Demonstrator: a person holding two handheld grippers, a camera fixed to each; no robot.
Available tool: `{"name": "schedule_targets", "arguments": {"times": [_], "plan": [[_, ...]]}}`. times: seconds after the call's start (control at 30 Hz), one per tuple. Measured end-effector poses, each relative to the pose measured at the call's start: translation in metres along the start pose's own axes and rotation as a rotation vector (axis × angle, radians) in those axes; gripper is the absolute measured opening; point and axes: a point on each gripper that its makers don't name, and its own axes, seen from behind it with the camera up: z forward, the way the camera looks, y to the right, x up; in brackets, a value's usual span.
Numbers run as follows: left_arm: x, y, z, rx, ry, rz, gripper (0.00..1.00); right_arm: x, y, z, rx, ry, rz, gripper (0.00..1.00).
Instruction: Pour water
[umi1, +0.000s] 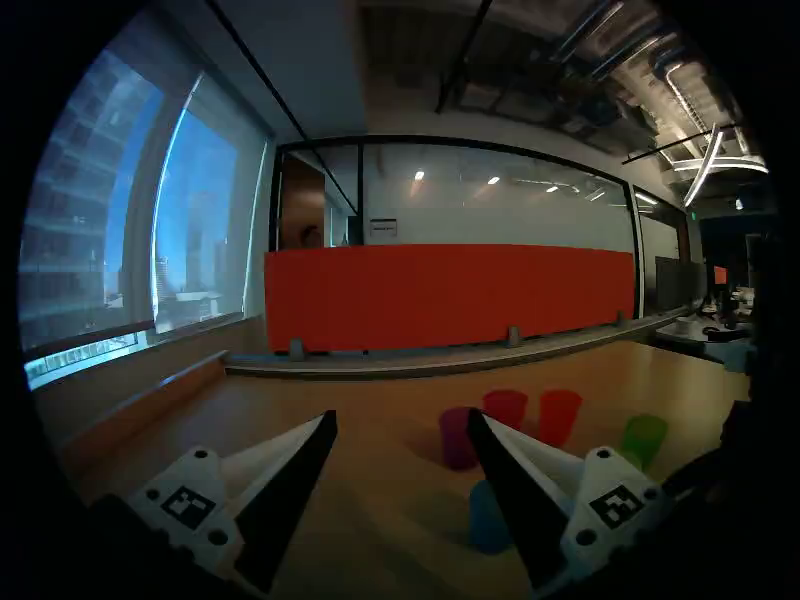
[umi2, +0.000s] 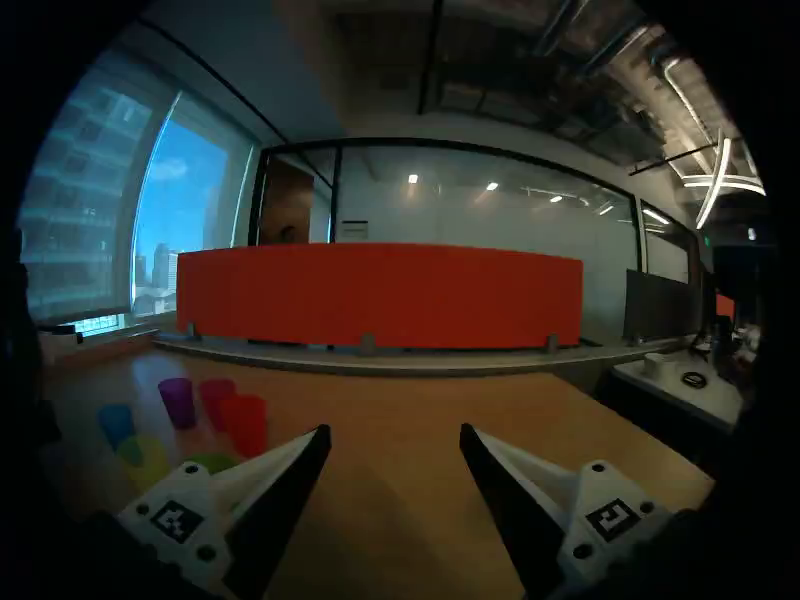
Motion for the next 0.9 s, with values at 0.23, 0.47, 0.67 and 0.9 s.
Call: {"name": "schedule_targets", "arguments": {"times": [0.23,0.47,0.67,0.9], "plan": [[0.0012,-0.0001,0.0007,0.008,0.001,0.012,0.97,-0.0031,0.002,0.0014,0.002,-0.006,0.012,1.0],[0.0045,-0.0008,0.0005,0.012,0.005,0.012,0.97,0.0001,0.0005,0.0016,0.007,-0.001,0.01,1.0],[0.0058,-0.0003,-0.0007,0.014,0.012,0.012,0.97,0.0025,0.0004,0.0013,0.008,0.004,0.015,1.0],[0.0077,-0.0018,0.0006,0.025,0.027,0.016,0.97,0.0051,0.0033,-0.001,0.004,0.009,0.028,1.0]]}}
